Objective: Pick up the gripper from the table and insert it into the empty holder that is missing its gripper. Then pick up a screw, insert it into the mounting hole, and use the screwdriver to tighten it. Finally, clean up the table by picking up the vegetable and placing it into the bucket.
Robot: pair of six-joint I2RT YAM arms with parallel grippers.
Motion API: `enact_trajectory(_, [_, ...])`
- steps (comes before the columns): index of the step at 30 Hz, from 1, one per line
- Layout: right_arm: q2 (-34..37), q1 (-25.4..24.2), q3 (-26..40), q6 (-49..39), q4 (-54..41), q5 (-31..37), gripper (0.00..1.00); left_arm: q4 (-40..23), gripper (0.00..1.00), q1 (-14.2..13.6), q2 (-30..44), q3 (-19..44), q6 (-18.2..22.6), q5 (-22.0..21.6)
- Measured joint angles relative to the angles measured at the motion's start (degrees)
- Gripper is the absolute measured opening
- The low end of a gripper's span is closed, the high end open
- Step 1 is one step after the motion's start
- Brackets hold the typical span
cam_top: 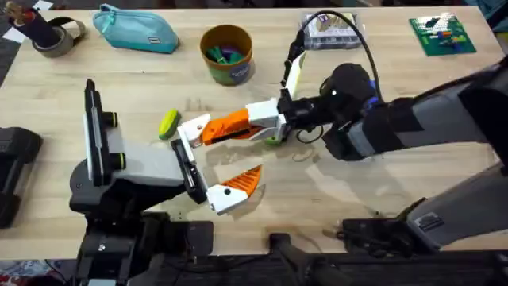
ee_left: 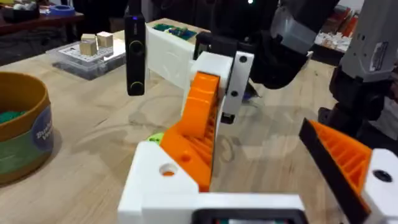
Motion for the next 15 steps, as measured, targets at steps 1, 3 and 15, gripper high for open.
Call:
enact_trajectory(1, [-0.1,0.2,0.1,-0.4,-0.4,0.2,0.016,0.0,0.987,0.0,0.0,0.0,0.0,0.0])
enact_trajectory(3, [-0.1,0.6,0.3,-1.2,-1.0,0.7,0.017,0.0,0.987,0.0,0.0,0.0,-0.1,0.0])
enact_trajectory(15, [-0.2,1.7,0.4,-2.6,-1.4,3.6,0.018,0.0,0.987,0.0,0.0,0.0,0.0,0.0])
